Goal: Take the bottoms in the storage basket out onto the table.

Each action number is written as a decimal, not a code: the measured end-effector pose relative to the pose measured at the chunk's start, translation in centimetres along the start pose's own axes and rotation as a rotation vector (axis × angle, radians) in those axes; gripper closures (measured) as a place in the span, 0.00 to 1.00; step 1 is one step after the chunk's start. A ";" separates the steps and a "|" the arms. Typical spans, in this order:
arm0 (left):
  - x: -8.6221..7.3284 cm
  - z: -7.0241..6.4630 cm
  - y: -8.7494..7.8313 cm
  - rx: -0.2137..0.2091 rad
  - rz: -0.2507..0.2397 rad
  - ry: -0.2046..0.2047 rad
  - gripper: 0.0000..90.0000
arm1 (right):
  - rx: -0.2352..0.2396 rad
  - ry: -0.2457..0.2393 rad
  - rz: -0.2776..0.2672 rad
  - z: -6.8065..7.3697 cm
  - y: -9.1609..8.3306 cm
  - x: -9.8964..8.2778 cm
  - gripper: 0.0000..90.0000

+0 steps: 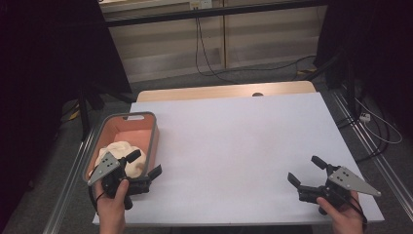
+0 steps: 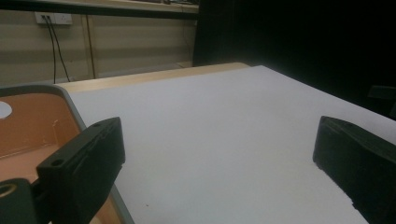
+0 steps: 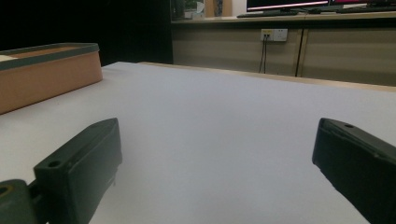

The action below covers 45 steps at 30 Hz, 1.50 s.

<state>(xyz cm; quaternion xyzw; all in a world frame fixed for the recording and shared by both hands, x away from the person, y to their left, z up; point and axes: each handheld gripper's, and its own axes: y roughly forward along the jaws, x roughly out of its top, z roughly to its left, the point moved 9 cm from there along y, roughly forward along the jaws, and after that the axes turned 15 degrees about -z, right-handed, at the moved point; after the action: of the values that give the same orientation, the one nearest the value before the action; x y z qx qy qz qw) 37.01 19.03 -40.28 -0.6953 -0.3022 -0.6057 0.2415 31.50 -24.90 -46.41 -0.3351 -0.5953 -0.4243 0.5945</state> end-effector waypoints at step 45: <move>4.3 4.9 0.8 0.063 -0.002 0.020 0.03 | 0.011 -0.008 0.005 0.1 0.0 -0.1 0.02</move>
<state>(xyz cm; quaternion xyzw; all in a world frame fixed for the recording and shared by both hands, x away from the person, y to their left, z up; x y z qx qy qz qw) 41.35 22.41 -36.77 -0.6809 -0.3195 -0.6031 0.2658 31.49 -24.82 -46.49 -0.3350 -0.5991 -0.4180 0.5951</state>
